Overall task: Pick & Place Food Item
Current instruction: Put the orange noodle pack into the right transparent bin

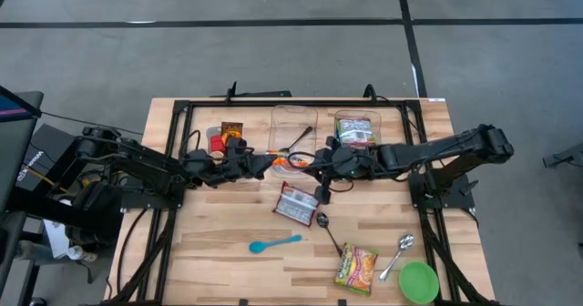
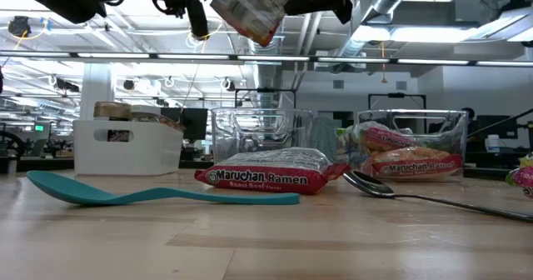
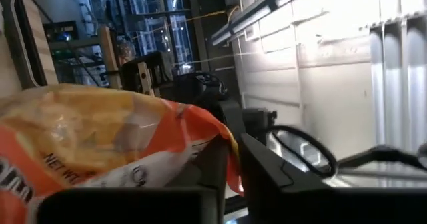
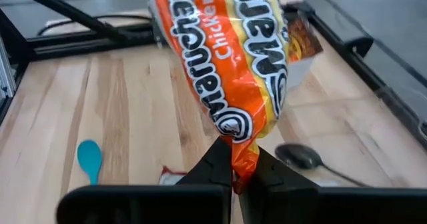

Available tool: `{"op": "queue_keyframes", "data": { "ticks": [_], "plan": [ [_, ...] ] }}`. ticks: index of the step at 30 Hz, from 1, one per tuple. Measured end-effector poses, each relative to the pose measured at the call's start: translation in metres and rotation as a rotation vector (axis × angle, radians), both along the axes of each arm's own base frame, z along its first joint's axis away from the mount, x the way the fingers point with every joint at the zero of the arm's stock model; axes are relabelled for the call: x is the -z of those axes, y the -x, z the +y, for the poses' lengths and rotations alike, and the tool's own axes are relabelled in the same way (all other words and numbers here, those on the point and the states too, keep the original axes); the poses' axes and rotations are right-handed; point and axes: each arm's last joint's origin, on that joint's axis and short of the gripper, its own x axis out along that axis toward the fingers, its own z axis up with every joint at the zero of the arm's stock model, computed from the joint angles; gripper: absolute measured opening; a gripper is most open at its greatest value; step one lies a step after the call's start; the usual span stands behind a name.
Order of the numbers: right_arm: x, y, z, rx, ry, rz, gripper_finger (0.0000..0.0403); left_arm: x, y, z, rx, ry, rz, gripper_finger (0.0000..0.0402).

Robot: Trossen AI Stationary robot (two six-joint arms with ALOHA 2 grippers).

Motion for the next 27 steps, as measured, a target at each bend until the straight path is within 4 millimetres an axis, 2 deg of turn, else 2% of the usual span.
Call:
{"op": "queue_keyframes", "data": {
  "ticks": [9,13,20,27],
  "plan": [
    [-0.013,0.008,0.004,0.005,-0.013,0.119,0.0001,0.003,-0.002,0.006,-0.019,-0.173,0.062,0.0125],
    [-0.021,0.012,0.007,0.022,-0.041,0.157,0.0000,0.005,-0.004,0.012,-0.013,-0.279,0.092,0.0153],
    [-0.036,0.025,0.005,0.102,-0.109,0.274,0.0000,0.007,-0.005,0.023,-0.024,-0.381,0.121,0.0172],
    [-0.057,0.043,0.001,0.174,-0.139,0.396,0.0000,0.008,-0.005,0.027,-0.055,-0.445,0.144,0.0170]
  ]
}}
